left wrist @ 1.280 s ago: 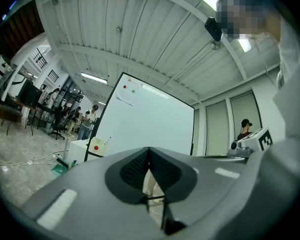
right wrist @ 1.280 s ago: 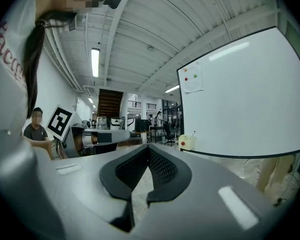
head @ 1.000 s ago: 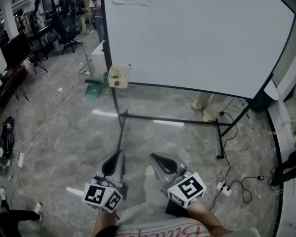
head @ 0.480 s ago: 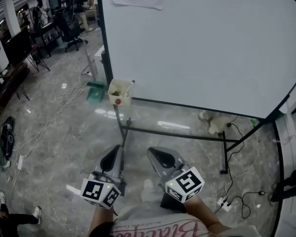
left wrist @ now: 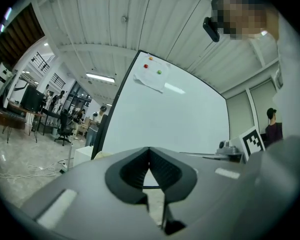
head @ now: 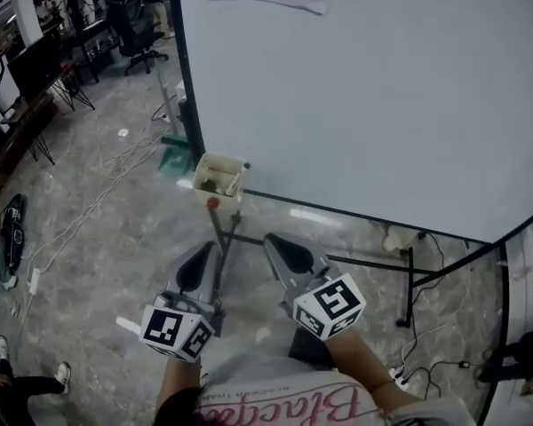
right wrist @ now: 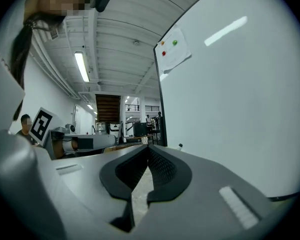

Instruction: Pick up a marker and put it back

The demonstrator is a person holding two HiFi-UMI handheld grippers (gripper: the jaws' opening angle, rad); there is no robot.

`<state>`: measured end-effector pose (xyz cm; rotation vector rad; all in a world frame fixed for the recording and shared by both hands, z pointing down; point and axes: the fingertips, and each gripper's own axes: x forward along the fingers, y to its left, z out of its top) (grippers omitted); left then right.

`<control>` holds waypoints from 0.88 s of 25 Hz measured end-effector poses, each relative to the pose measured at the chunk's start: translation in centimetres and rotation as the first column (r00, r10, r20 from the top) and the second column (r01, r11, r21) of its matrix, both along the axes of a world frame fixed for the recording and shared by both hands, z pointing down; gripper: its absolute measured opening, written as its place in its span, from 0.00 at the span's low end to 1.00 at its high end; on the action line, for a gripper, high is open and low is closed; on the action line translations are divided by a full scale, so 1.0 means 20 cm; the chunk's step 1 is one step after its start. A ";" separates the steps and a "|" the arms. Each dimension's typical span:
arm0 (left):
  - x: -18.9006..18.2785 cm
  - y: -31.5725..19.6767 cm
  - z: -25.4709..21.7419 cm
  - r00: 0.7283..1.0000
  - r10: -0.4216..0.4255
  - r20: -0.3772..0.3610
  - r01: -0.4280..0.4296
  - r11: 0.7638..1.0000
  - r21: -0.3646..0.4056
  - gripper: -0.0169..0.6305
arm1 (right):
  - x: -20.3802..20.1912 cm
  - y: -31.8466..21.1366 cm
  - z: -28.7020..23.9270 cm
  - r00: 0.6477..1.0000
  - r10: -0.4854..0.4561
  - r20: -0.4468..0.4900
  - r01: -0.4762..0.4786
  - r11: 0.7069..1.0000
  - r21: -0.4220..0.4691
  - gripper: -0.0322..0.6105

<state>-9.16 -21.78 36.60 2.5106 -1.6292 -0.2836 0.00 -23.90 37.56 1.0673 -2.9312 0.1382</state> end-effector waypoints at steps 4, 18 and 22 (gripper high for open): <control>-0.05 -0.13 0.03 1.000 -0.013 -0.006 0.013 1.000 -0.017 0.03 | -0.04 -0.18 0.07 1.000 0.011 -0.014 -0.011 1.000 -0.027 0.05; -0.19 -0.55 0.03 0.996 0.088 0.009 -0.088 0.996 -0.030 0.03 | -0.25 -0.76 0.32 0.998 0.068 -0.002 -0.067 0.976 -0.207 0.28; -0.22 -0.63 0.04 0.994 0.107 0.010 -0.107 0.994 -0.037 0.03 | -0.28 -0.83 0.34 0.995 0.090 0.053 -0.075 0.966 -0.249 0.24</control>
